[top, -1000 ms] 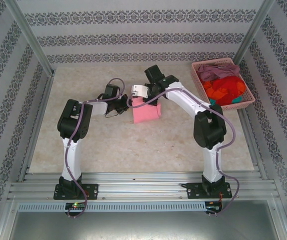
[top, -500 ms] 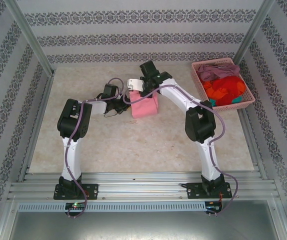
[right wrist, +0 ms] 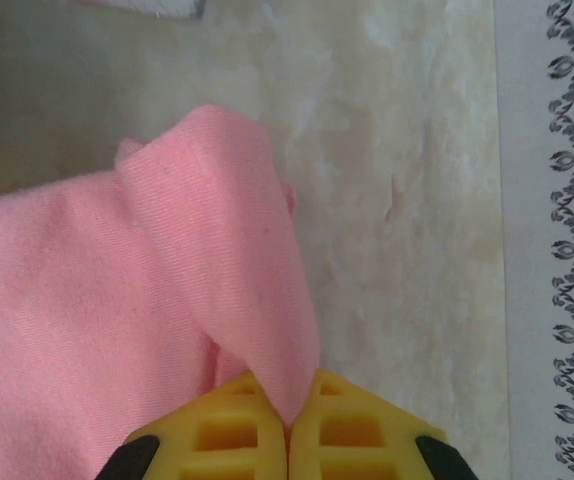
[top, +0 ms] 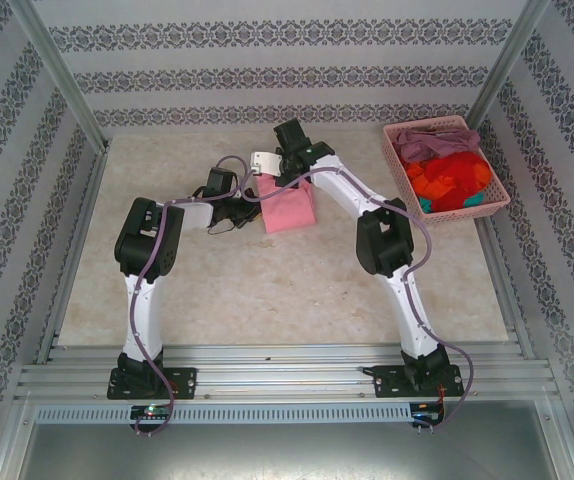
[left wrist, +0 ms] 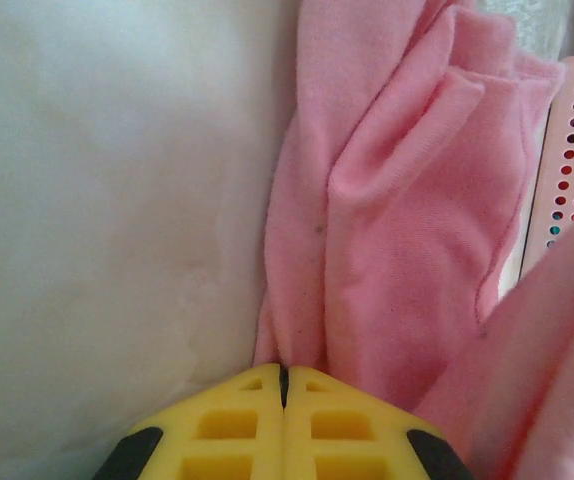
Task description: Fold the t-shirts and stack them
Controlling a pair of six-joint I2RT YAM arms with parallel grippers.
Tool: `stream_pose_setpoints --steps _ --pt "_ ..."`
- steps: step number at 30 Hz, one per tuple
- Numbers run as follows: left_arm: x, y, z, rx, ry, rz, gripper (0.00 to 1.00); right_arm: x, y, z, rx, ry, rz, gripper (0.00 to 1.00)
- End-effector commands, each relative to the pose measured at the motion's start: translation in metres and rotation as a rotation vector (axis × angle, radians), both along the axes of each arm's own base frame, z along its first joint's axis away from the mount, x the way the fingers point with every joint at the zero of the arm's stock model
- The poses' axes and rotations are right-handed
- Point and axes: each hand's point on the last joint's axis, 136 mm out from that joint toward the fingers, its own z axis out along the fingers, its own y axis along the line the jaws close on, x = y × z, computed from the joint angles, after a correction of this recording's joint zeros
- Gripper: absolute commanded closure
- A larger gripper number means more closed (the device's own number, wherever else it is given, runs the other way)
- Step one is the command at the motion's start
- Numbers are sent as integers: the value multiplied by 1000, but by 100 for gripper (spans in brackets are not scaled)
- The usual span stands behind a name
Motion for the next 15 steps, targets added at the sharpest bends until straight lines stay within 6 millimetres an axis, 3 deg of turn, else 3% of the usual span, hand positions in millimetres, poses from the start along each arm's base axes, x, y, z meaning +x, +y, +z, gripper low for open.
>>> stream_pose_setpoints --steps 1,10,15 --pt "-40 48 -87 161 242 73 100 13 -7 0 -16 -28 -24 100" --pt "-39 50 -85 159 239 77 100 23 -7 -26 -21 -16 -43 100" --pt "-40 51 -79 159 232 84 100 33 -9 -34 -33 -37 -65 95"
